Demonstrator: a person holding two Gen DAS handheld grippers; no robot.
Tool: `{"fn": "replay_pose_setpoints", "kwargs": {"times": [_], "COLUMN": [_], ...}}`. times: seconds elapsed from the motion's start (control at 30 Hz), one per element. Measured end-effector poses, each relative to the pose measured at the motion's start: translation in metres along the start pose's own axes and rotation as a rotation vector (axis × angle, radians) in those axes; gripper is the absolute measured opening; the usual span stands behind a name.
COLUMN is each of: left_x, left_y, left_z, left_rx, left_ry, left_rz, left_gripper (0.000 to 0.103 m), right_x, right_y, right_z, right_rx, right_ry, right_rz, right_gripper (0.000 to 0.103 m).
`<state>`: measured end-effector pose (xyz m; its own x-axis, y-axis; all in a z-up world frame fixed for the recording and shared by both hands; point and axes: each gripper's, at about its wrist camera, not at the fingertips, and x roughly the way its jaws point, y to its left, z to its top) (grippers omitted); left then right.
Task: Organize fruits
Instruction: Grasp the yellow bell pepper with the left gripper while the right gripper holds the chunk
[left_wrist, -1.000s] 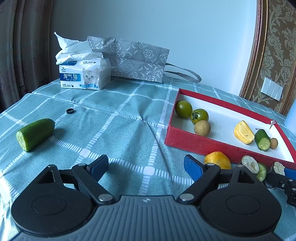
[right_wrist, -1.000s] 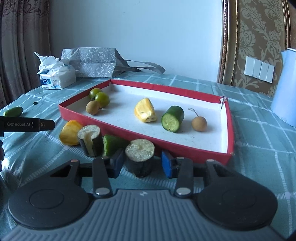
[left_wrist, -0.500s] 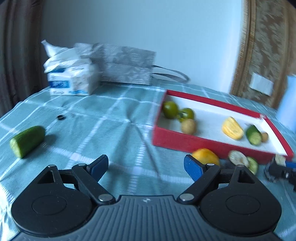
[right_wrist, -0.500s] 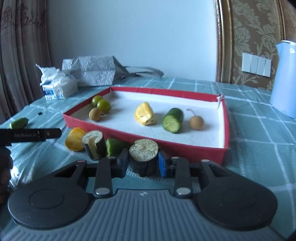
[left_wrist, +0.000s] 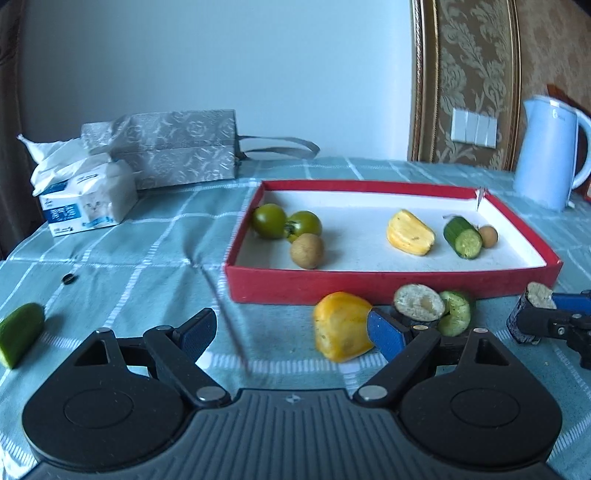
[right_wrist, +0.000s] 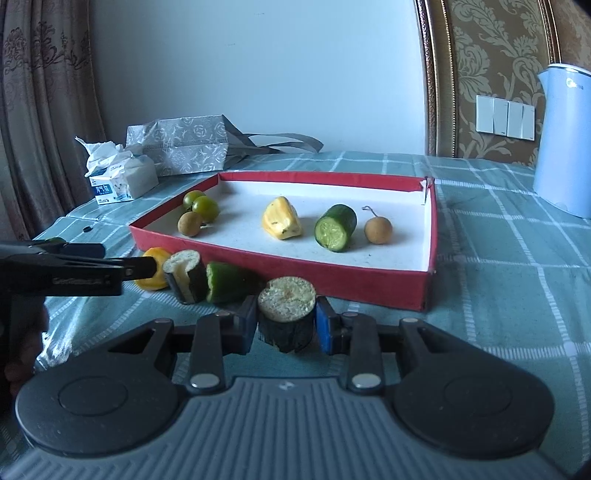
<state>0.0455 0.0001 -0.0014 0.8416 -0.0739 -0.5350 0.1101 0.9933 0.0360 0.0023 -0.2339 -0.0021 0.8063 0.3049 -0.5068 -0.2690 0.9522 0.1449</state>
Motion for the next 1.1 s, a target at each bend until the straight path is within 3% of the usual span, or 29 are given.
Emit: {"fn": "replay_pose_setpoints", "kwargs": {"times": [0.23, 0.37, 0.83, 0.9, 1.1], "left_x": [0.014, 0.026, 0.026, 0.025, 0.019], "left_y": [-0.013, -0.012, -0.011, -0.011, -0.021], "left_z": [0.007, 0.009, 0.009, 0.009, 0.006], "left_rx": [0.032, 0.016, 0.012, 0.015, 0.05], "left_ry": [0.02, 0.082, 0.084, 0.079, 0.053], "left_rz": [0.024, 0.033, 0.031, 0.024, -0.016], "left_gripper": [0.091, 0.094, 0.094, 0.091, 0.062], "right_x": [-0.001, -0.002, -0.005, -0.005, -0.004], "right_y": [-0.001, -0.001, -0.003, -0.004, -0.005], "right_z": [0.0, 0.001, 0.002, 0.002, 0.002], "right_rx": [0.005, 0.008, 0.019, 0.022, 0.03], "right_ry": [-0.006, -0.012, -0.026, -0.027, -0.027], "right_rz": [0.01, 0.015, 0.015, 0.015, 0.009], "right_gripper": [0.031, 0.031, 0.031, 0.031, 0.031]}}
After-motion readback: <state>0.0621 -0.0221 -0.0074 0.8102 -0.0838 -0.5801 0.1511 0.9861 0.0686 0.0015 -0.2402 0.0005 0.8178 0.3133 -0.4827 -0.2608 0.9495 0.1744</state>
